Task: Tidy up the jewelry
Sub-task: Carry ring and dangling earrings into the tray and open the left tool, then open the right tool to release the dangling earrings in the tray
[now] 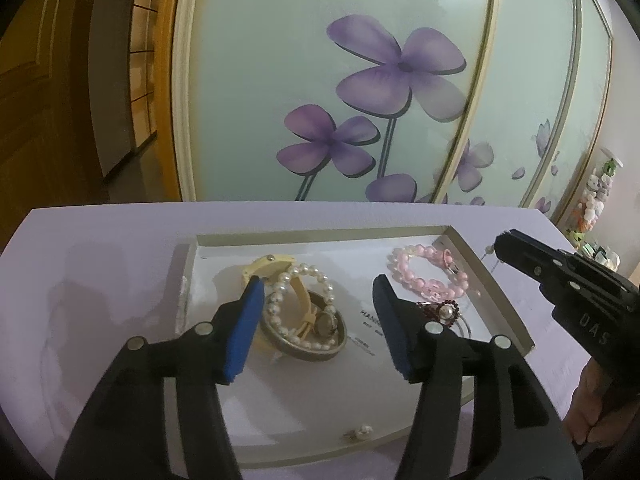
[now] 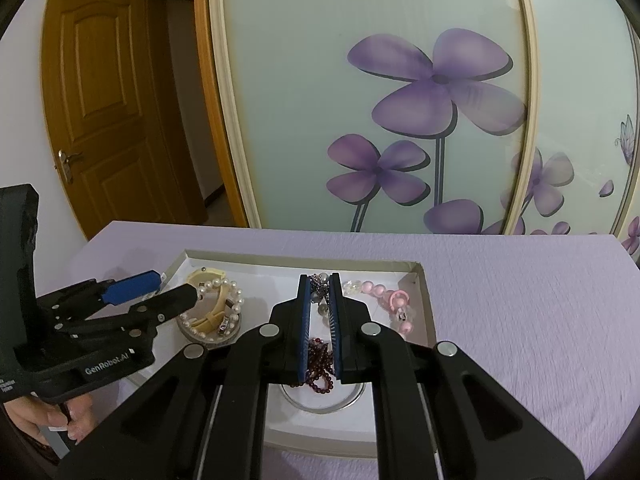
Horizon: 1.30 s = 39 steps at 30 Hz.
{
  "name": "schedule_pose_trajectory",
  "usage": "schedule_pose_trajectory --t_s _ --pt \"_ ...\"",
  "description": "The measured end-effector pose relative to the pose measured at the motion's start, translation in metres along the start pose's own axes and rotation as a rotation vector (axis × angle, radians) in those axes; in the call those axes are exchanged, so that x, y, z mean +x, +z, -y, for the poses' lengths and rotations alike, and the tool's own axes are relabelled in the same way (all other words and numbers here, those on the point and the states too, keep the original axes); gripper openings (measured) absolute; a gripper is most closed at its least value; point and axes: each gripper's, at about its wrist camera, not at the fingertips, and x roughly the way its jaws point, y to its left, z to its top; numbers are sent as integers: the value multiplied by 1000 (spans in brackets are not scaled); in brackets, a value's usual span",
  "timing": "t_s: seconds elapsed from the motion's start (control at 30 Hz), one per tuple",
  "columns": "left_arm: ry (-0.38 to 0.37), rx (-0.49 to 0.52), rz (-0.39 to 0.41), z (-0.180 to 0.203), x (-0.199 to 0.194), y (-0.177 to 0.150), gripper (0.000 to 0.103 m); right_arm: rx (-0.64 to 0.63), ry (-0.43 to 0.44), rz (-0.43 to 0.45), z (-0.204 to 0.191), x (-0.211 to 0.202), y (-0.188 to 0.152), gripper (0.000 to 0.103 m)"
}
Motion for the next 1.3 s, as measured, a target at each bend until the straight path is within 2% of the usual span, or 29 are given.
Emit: schedule_pose_trajectory --t_s 0.33,1.0,1.03,1.07,1.1,1.13,1.17,1.23,1.3 --pt "35 -25 43 -13 -15 6 59 -14 8 -38 -10 22 -4 9" --pt "38 -30 32 -15 -14 1 59 1 -3 -52 -8 30 -10 11" --pt "37 -31 32 -15 -14 1 59 4 2 -51 -8 32 -9 13" --pt "38 -30 32 -15 -14 2 59 12 9 -47 -7 31 -9 25" --pt "37 -32 32 -16 -15 1 59 23 12 -37 -5 28 -8 46" --pt "38 -31 31 -15 -14 2 59 30 9 -19 -4 25 -8 54" --pt "36 -33 31 -15 -15 1 59 29 5 -2 -3 20 -7 59" --pt "36 -38 35 -16 -20 -2 63 30 1 10 -2 14 -4 59" --pt "33 -45 41 -18 -26 -6 66 46 -1 25 2 4 -3 66"
